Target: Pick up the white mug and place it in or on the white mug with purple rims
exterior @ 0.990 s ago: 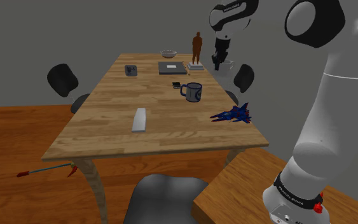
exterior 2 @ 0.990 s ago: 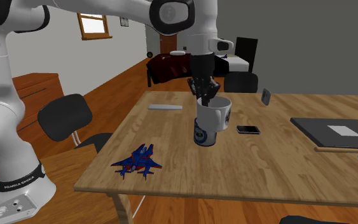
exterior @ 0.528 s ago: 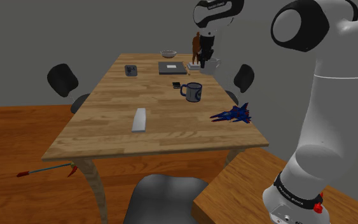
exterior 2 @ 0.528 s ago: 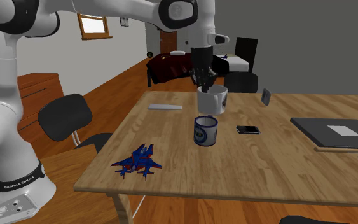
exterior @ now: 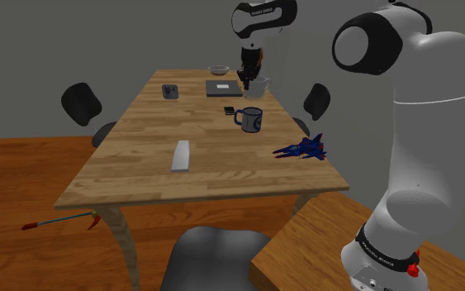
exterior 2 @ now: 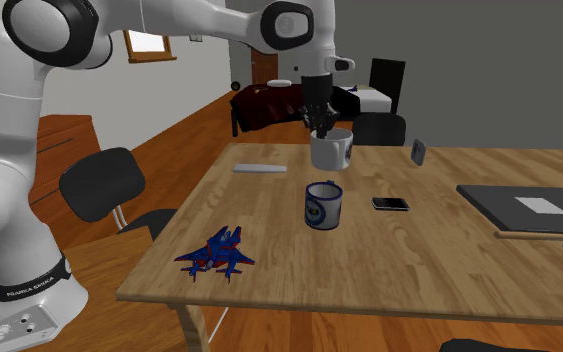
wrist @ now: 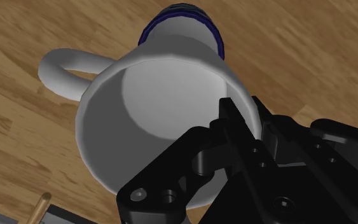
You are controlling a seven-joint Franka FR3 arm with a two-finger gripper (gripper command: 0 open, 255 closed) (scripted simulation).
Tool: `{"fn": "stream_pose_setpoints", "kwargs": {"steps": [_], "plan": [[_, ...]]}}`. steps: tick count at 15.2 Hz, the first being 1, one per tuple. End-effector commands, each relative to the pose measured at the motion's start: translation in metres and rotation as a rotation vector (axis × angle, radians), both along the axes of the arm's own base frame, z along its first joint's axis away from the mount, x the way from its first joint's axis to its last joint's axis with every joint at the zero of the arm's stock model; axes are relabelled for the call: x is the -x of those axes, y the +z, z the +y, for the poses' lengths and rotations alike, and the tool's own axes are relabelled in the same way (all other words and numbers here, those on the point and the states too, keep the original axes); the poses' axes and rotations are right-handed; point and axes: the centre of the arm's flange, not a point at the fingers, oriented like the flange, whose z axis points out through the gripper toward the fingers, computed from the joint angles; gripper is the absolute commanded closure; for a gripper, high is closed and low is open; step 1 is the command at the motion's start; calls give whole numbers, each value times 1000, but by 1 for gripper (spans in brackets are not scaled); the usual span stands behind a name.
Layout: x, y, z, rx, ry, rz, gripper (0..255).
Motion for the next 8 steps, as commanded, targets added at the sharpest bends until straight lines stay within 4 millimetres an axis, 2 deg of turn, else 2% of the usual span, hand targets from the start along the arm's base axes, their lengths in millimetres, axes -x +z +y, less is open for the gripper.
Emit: {"fn": "stream_pose_setpoints", "kwargs": {"steps": [1,8], "plan": [[-1,-10,2,0,-1,0,255],[-1,-47,2,0,-1,0,255]]}}
